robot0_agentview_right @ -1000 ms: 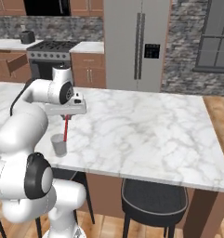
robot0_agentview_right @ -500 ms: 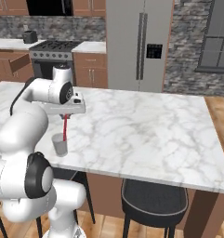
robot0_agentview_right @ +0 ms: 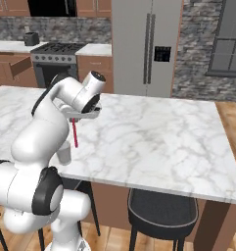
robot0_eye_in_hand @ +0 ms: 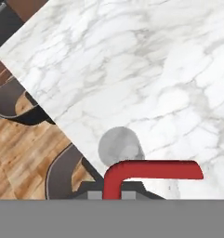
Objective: Take a straw from the drawer in front and place it inside the glass cup on the dining counter.
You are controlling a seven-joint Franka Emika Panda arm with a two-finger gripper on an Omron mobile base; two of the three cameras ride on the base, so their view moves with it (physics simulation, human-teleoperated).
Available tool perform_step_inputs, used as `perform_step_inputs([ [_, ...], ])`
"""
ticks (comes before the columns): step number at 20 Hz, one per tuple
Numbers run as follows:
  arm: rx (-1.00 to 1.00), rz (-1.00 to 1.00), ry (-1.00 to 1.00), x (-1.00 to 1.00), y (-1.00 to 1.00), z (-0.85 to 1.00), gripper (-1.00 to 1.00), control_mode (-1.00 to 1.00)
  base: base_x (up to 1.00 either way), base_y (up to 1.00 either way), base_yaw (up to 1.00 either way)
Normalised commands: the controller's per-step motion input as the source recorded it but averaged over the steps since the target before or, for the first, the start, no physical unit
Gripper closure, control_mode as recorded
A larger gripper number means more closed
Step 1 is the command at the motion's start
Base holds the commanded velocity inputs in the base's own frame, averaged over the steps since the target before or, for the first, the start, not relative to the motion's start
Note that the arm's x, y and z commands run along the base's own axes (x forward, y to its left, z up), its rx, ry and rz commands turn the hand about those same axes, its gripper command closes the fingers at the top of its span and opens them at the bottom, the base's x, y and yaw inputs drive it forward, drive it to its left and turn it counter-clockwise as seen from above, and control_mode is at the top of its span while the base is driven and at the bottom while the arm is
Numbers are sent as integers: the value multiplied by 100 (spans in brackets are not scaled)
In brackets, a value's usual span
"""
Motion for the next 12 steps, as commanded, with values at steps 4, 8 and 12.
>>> perform_step_inputs([
  [4,36,30,-13,0,0,9,100,-100,0,0,0],
  [8,30,22,-20,0,13,18,100,-100,0,0,0],
  [12,23,17,-23,6,31,25,100,-100,0,0,0],
])
